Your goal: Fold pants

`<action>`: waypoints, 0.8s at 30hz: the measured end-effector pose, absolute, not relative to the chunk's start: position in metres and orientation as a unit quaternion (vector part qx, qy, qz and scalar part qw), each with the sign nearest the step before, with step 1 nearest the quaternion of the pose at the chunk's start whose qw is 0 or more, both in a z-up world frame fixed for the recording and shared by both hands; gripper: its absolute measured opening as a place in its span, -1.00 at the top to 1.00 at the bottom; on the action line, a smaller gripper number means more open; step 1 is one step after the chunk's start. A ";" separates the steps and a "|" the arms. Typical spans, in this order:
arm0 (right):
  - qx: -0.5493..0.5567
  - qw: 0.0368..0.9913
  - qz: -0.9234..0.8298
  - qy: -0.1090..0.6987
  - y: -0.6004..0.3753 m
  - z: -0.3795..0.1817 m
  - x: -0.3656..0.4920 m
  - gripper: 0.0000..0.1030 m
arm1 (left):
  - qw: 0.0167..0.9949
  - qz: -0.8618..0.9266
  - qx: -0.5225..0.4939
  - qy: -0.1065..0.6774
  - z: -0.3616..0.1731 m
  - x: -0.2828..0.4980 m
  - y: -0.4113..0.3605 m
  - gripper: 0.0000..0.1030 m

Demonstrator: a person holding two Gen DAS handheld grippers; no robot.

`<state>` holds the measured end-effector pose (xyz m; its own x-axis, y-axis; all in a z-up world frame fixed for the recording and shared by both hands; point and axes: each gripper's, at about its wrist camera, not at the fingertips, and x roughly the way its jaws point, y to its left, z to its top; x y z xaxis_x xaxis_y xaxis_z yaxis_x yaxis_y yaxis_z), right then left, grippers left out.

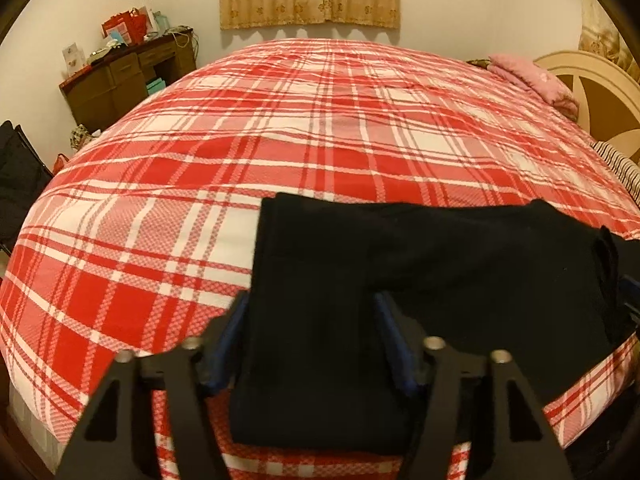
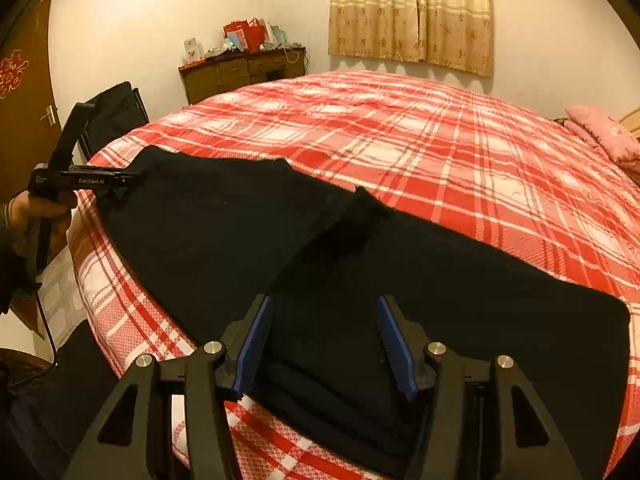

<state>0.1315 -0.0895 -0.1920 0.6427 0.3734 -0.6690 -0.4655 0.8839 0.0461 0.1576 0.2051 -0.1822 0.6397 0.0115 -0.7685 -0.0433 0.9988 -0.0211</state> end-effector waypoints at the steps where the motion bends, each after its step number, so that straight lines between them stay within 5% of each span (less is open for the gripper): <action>1: -0.062 0.905 0.232 0.351 -0.090 -0.191 0.131 -0.10 | 0.905 0.014 -0.020 0.424 -0.181 0.157 0.207 -0.02; 8: -0.059 0.913 0.229 0.333 -0.092 -0.183 0.126 -0.10 | 0.907 0.015 -0.005 0.422 -0.169 0.147 0.196 0.43; 24: -0.096 0.918 0.207 0.324 -0.101 -0.154 0.115 -0.10 | 0.927 -0.078 -0.005 0.366 -0.096 0.123 0.146 0.57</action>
